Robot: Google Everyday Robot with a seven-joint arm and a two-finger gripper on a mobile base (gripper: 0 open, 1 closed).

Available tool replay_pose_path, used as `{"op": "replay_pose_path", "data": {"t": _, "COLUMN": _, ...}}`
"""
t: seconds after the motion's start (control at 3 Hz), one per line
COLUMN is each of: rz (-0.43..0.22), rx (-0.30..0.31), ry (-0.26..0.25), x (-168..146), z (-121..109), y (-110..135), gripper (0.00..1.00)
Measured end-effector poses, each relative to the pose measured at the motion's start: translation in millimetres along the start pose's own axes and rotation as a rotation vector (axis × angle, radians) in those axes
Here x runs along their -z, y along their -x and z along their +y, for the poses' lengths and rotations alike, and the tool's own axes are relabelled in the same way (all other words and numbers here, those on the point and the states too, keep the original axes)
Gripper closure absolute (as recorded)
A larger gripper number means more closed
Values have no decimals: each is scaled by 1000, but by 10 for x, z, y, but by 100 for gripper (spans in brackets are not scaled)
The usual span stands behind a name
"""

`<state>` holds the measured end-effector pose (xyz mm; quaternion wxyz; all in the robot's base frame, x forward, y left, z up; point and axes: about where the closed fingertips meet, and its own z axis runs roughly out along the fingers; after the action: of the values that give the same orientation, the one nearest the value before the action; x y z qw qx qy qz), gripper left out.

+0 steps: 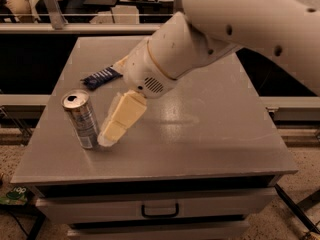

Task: Knock redbull can over

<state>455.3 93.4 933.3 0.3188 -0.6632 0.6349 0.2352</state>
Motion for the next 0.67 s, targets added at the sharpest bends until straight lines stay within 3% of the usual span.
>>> {"op": "replay_pose_path", "data": {"t": 0.67, "rz": -46, "rx": 16, "ry": 61, "x": -404, "z": -9, "y": 109, "gripper": 0}}
